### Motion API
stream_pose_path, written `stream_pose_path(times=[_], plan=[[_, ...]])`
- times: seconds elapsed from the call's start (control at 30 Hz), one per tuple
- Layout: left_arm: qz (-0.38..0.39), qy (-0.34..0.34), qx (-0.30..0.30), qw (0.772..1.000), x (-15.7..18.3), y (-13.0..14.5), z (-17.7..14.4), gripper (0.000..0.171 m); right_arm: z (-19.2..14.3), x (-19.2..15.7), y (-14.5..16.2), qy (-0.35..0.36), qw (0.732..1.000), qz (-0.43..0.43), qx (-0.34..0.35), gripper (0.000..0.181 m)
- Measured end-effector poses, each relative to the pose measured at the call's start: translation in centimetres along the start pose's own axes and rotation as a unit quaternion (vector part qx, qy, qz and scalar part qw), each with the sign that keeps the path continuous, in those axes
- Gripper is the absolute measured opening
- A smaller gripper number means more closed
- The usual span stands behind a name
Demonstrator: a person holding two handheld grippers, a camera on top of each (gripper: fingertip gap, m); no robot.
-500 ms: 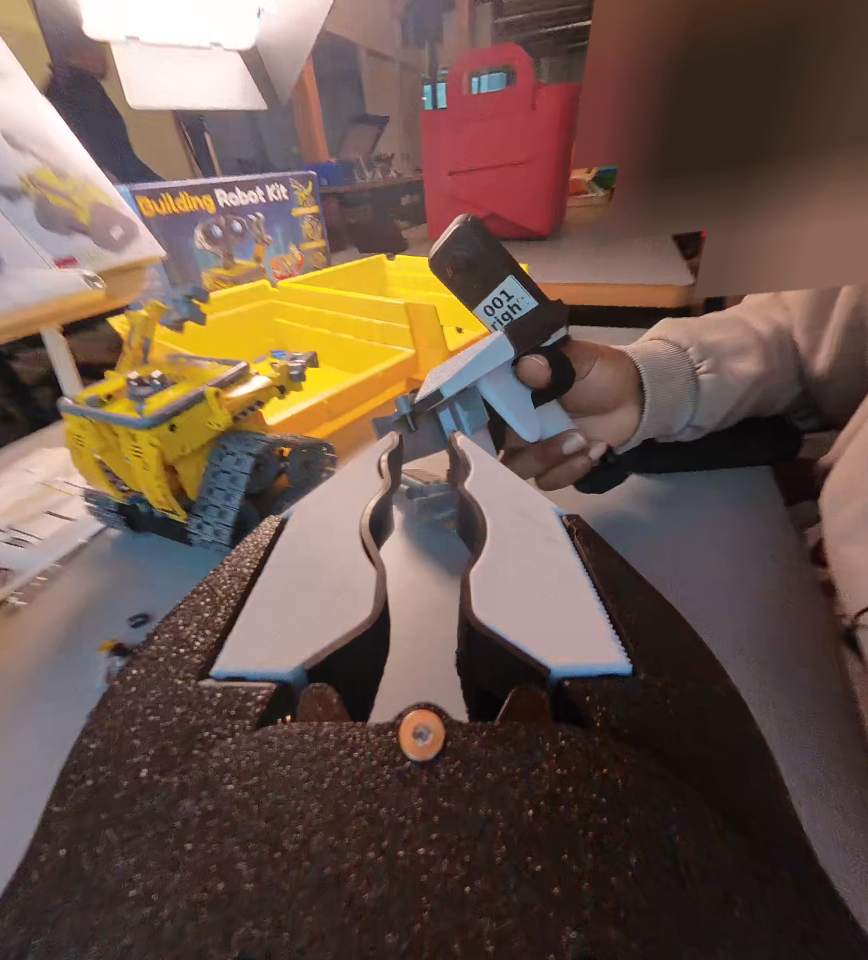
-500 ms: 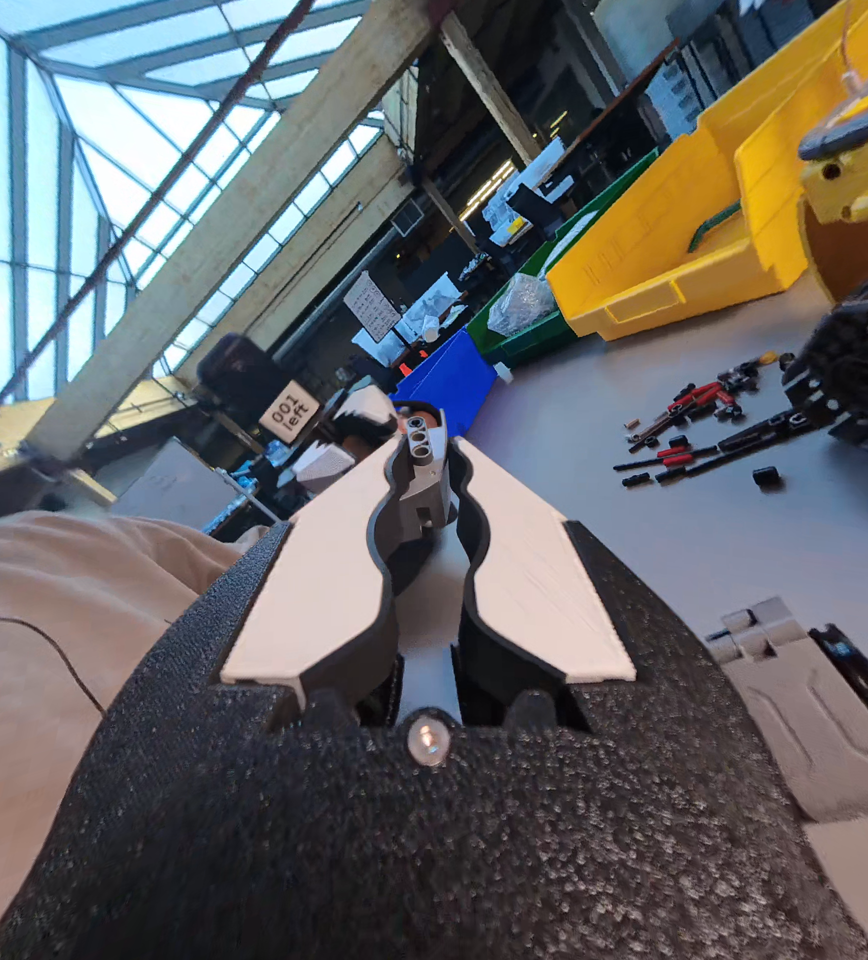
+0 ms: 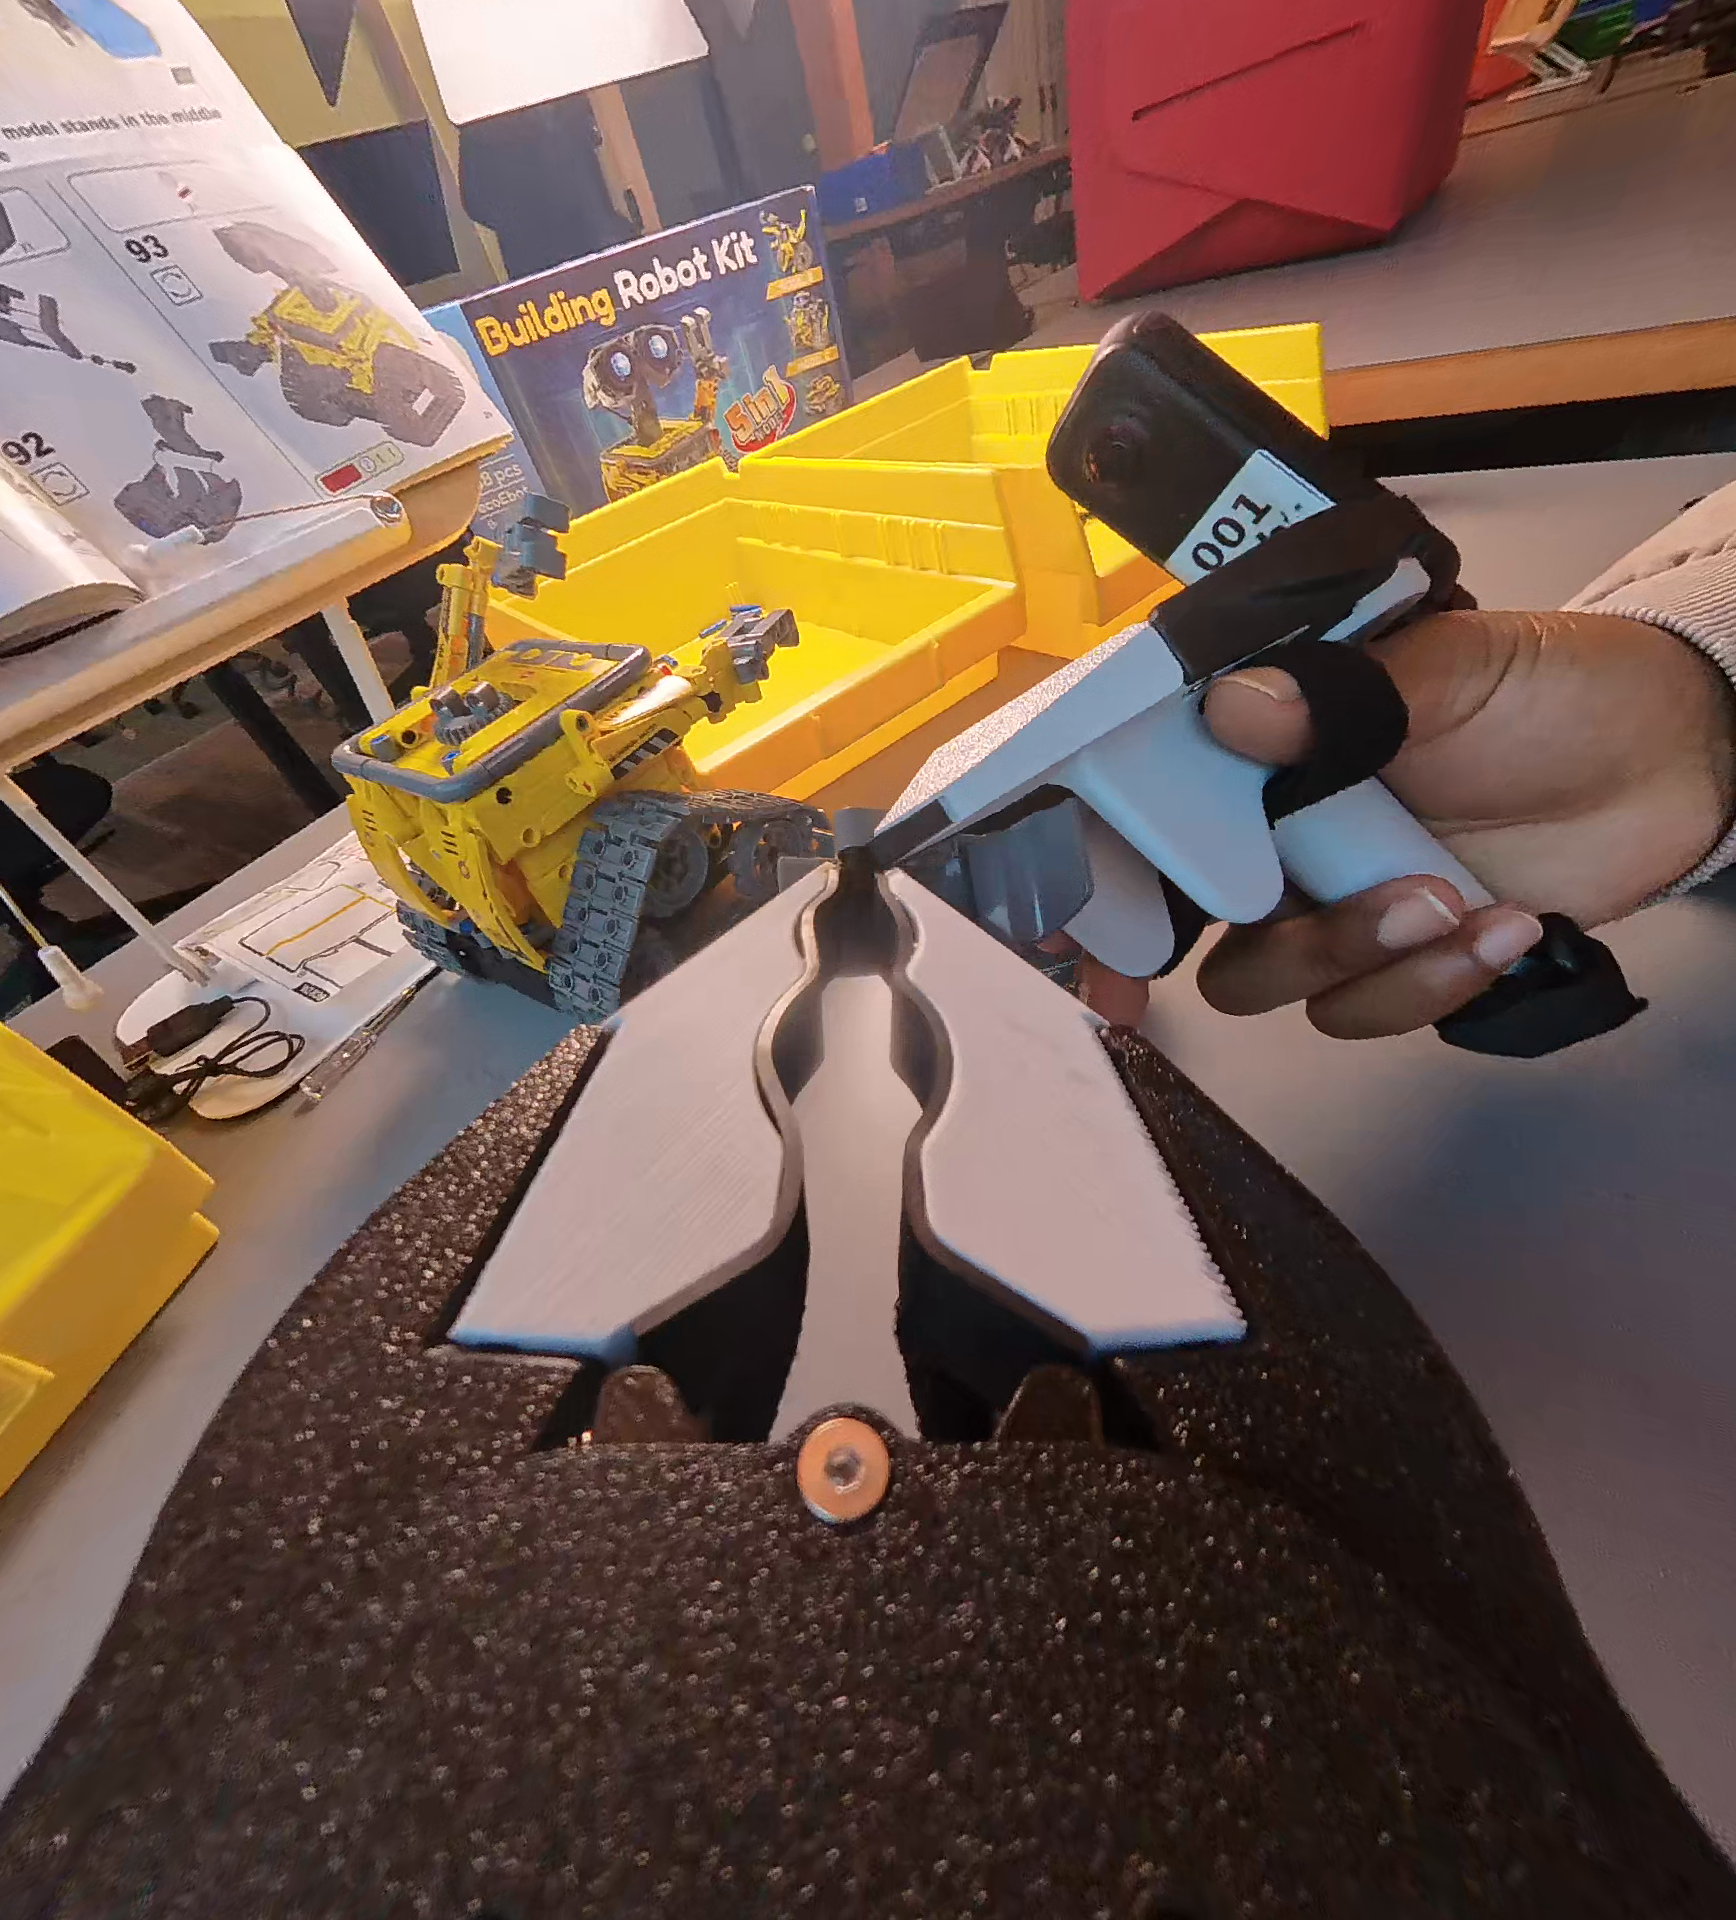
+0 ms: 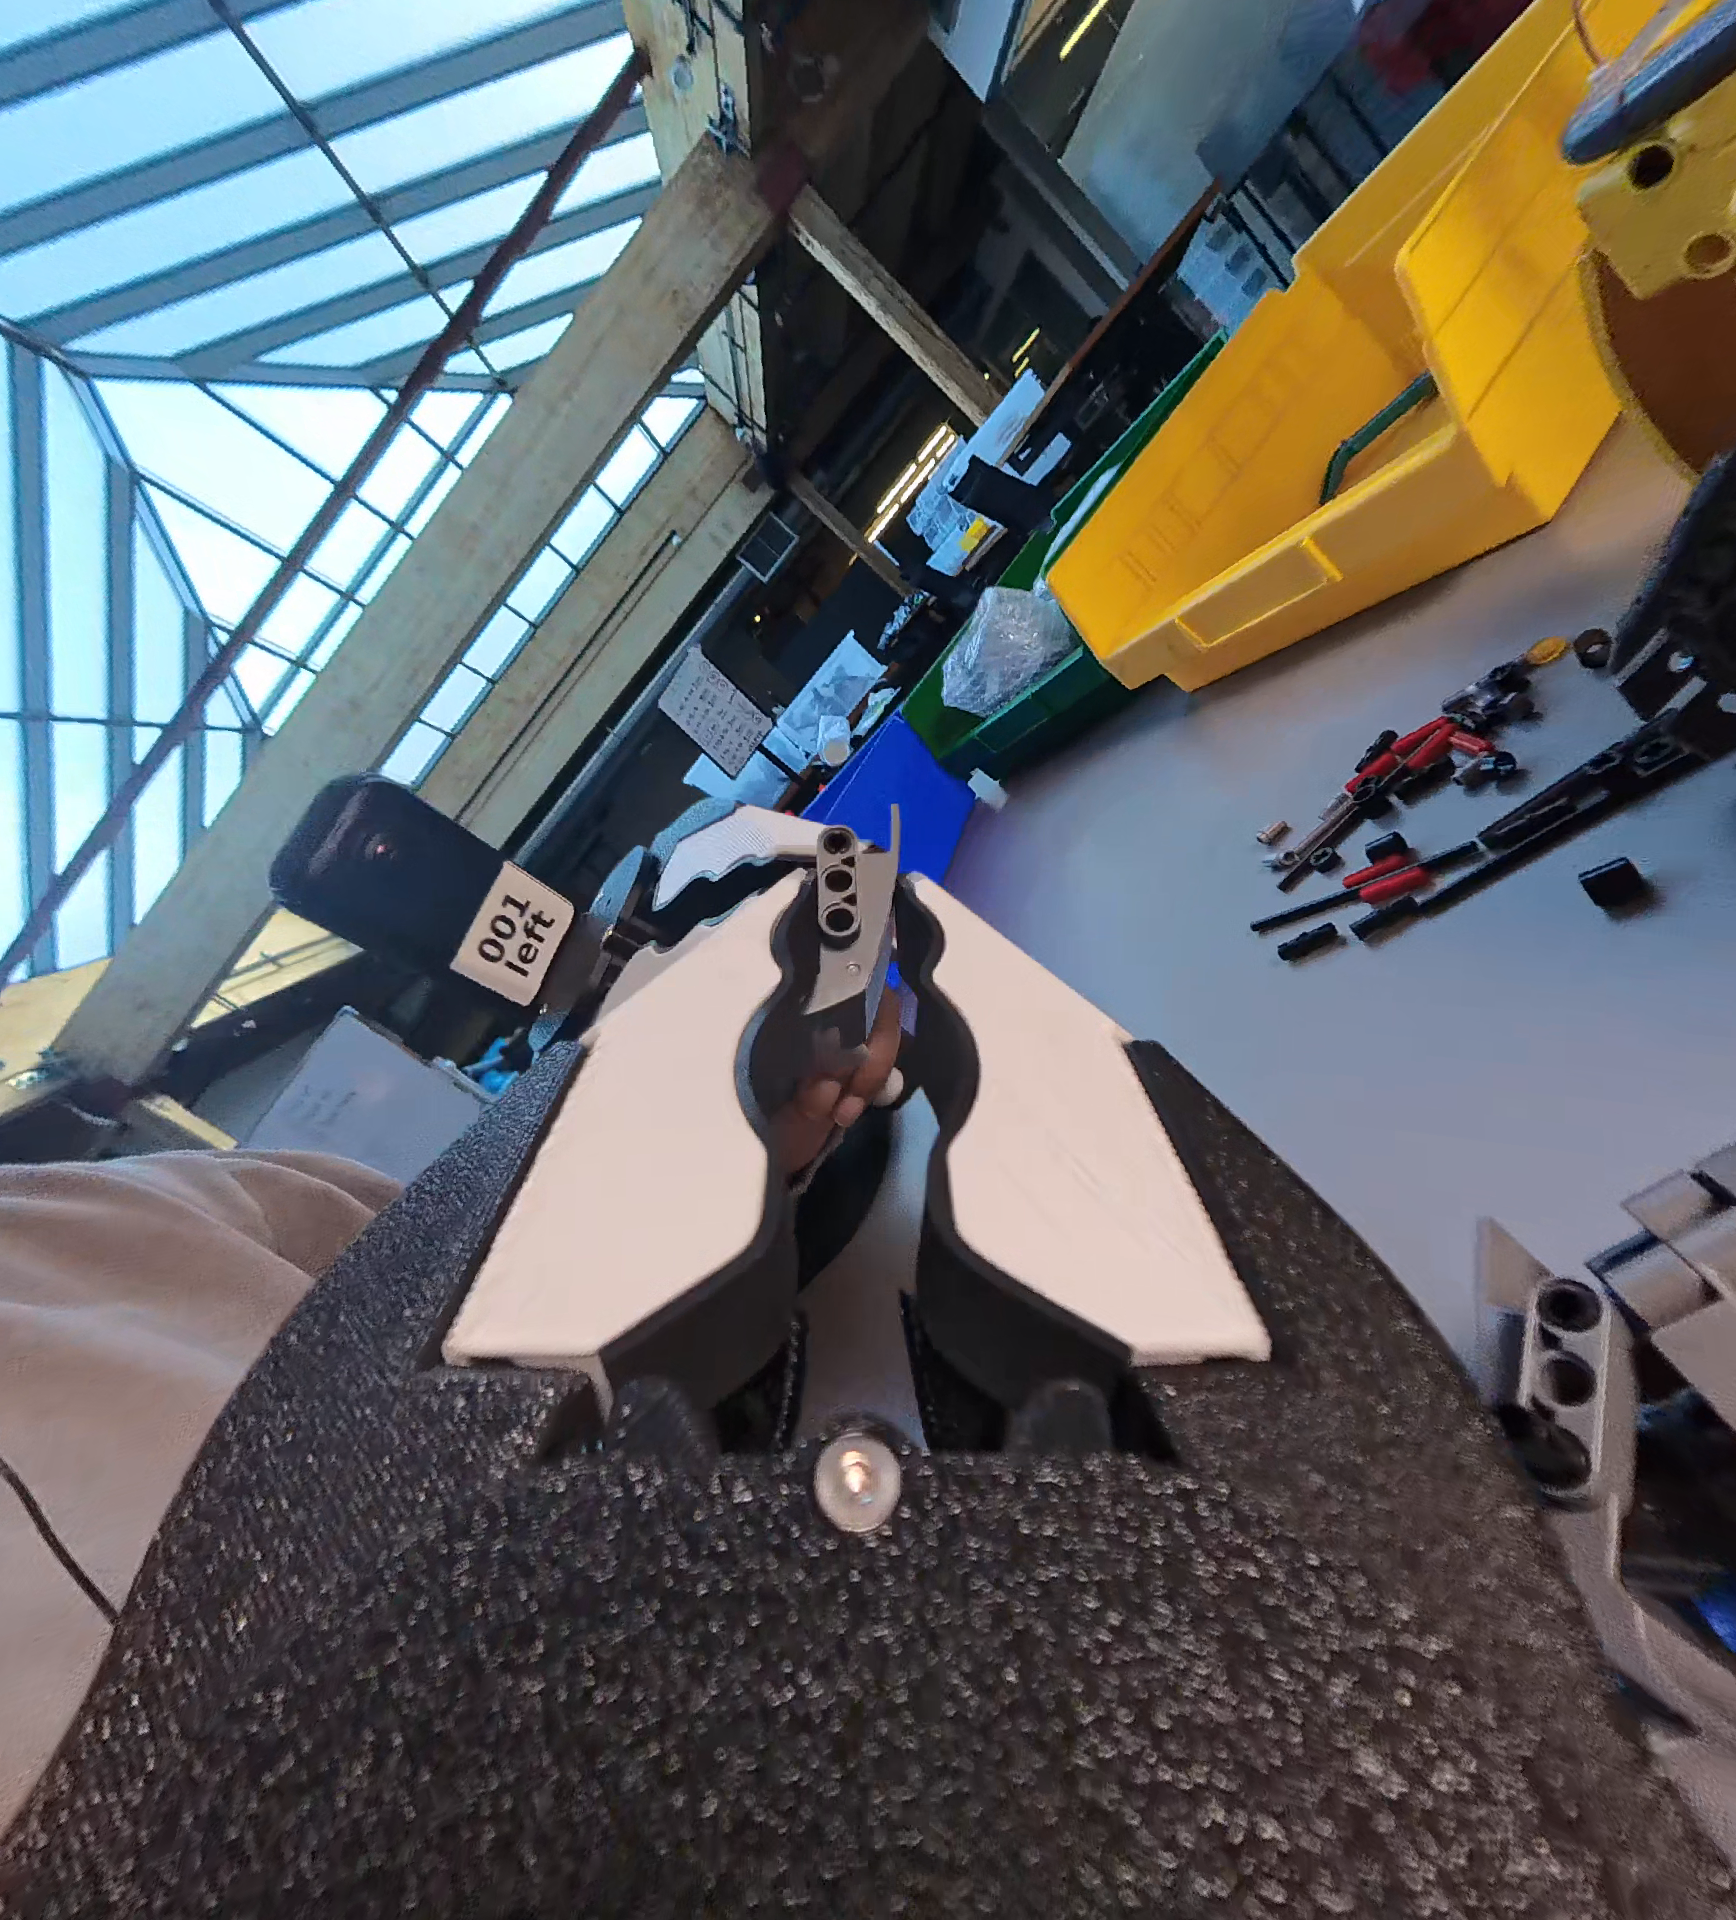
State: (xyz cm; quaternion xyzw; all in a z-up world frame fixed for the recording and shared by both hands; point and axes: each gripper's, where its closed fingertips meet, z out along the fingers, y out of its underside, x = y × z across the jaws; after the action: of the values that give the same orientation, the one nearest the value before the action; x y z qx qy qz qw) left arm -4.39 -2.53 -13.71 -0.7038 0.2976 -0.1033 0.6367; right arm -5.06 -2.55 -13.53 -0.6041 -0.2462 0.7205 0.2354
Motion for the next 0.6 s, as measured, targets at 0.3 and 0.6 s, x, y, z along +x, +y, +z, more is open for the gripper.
stream_pose_path(times=[0.3, 0.6], plan=[[0.038, 0.009, -0.019, 0.999, 0.3, -0.1, -0.4, 0.001, -0.1, -0.5, 0.1, -0.004, 1.0, -0.016, -0.008, 0.013], [-0.044, 0.054, 0.024, 0.997, 0.2, -2.1, -0.9, 0.001, 0.2, -2.0, -1.2, -0.033, 0.999, 0.005, 0.016, 0.011]])
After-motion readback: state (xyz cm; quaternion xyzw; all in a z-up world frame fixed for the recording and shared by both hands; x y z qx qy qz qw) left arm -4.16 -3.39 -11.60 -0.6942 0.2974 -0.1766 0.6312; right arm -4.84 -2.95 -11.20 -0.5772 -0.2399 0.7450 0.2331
